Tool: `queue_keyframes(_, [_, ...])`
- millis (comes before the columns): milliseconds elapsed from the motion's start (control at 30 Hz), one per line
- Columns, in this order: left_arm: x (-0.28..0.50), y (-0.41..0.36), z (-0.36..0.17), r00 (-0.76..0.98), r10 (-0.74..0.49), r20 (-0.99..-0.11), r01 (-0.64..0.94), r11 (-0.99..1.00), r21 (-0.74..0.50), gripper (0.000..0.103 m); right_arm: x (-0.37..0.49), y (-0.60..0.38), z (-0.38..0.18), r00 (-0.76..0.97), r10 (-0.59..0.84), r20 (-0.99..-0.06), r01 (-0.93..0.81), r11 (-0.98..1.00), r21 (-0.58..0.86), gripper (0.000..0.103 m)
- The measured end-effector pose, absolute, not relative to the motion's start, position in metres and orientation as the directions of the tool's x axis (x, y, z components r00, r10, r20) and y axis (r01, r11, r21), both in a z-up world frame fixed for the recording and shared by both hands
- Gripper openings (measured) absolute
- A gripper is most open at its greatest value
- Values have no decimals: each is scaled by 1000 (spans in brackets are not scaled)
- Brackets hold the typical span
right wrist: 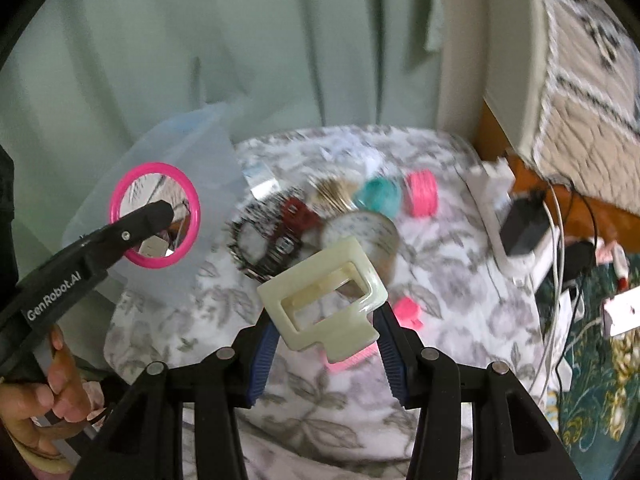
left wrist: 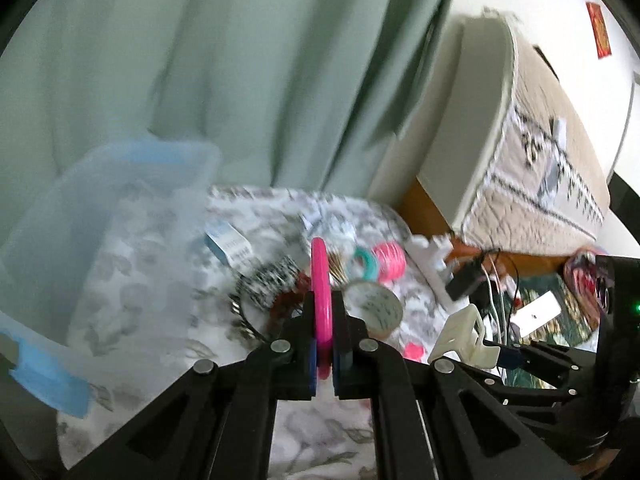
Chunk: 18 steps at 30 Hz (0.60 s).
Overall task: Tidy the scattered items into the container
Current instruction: 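Carry the pink mirror with the left tool while the right tool carries the cream clip over the box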
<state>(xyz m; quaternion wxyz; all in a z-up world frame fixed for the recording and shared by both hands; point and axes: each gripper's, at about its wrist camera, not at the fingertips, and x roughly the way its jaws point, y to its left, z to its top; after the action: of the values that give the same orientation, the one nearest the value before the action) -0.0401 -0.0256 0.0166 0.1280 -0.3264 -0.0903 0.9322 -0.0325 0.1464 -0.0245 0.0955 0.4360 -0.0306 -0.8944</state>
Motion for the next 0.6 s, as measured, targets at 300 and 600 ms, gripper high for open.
queue_keyframes(300, [-29,-67,46,-824,213,-525,-99,-967,-237,5,-41,96,15,-647,-269,-714,257,-958,128,51])
queue_keyframes(600, [-22,-113,53,-850,106,-516,17,-974,-227,5,-54,45,33,-646,-329,-689,359,-927,106,51])
